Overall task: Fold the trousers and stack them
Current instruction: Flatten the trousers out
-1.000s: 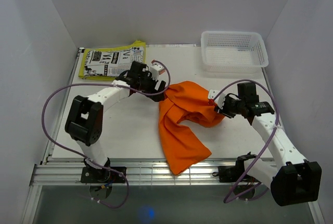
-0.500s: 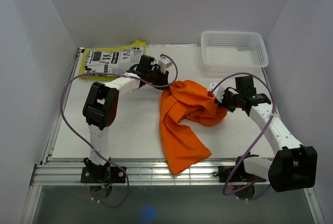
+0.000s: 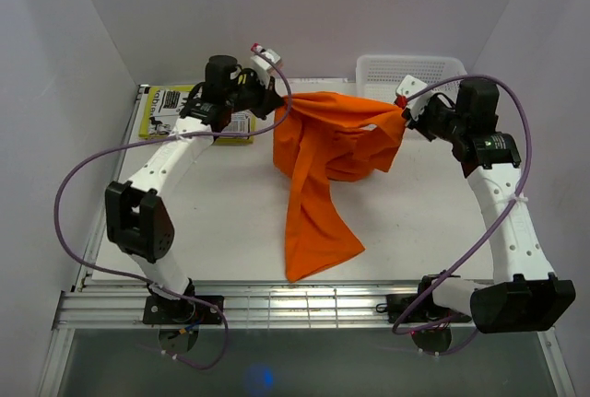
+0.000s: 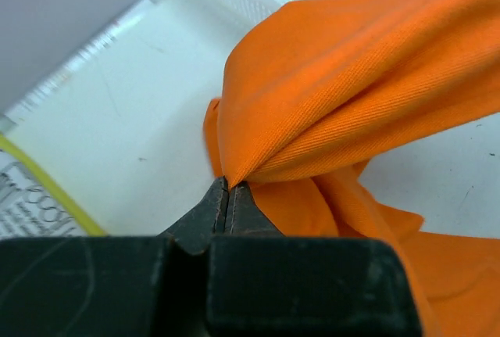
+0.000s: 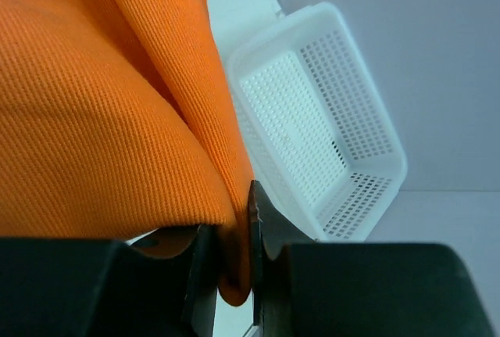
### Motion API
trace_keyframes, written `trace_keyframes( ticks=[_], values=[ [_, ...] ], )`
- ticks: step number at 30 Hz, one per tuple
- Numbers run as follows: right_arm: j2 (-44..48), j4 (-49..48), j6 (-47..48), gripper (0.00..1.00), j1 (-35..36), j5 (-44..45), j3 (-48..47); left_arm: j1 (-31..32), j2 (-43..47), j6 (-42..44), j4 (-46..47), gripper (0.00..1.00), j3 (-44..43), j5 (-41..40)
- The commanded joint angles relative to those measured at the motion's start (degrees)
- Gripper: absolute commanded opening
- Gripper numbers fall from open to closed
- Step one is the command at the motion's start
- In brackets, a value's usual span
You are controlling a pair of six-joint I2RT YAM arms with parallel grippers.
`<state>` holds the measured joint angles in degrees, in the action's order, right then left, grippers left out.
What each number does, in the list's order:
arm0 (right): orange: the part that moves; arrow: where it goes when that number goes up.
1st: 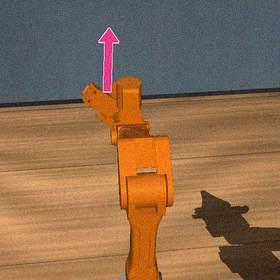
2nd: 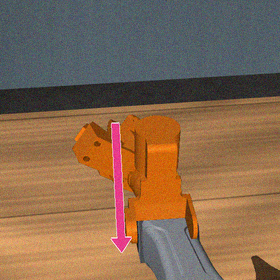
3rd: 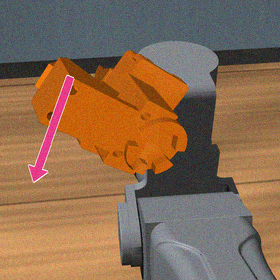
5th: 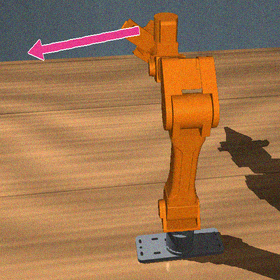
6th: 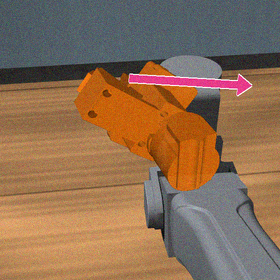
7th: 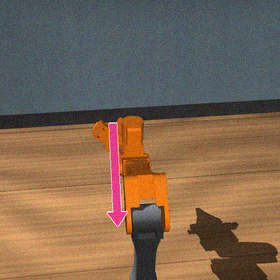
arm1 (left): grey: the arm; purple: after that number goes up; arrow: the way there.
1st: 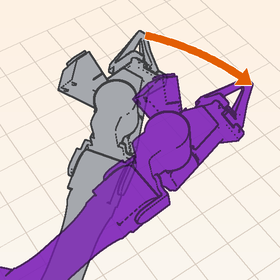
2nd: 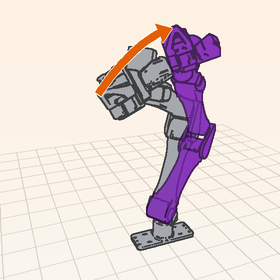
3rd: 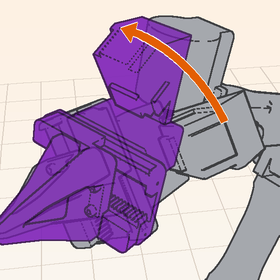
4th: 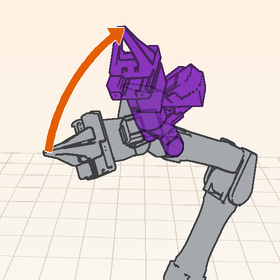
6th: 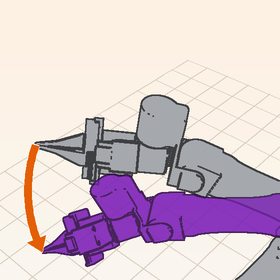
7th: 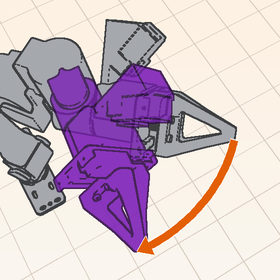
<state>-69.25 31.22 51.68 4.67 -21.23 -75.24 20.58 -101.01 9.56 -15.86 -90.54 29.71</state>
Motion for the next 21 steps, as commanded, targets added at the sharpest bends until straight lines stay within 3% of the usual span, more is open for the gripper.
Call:
trace_keyframes(
  ticks=[1, 10, 15, 18, 21],
  values=[
    [3.4, -2.0, -2.8, 0.08, -0.7, -2.6, -5.3, -1.5, 9.5, 5.5, -2.1, 0.0, -0.9, -4.3],
    [12.4, 9.8, 3.2, 0.08, -0.6, -14.3, 0.9, -0.6, 25.9, 14.5, -9.5, 0.0, 13.9, 1.3],
    [13.3, 21.3, 12.0, 0.08, -0.5, -15.5, 3.3, 5.0, 34.6, 21.5, -18.6, 0.0, 24.8, 3.1],
    [13.0, 29.3, 16.1, 0.08, 1.1, -17.6, 6.2, 7.9, 39.8, 25.3, -23.6, 0.0, 31.6, 2.9],
    [13.0, 28.5, 13.8, 0.08, 6.6, -17.3, 12.0, 10.0, 41.7, 26.4, -27.6, 0.0, 35.1, 2.3]
  ],
)
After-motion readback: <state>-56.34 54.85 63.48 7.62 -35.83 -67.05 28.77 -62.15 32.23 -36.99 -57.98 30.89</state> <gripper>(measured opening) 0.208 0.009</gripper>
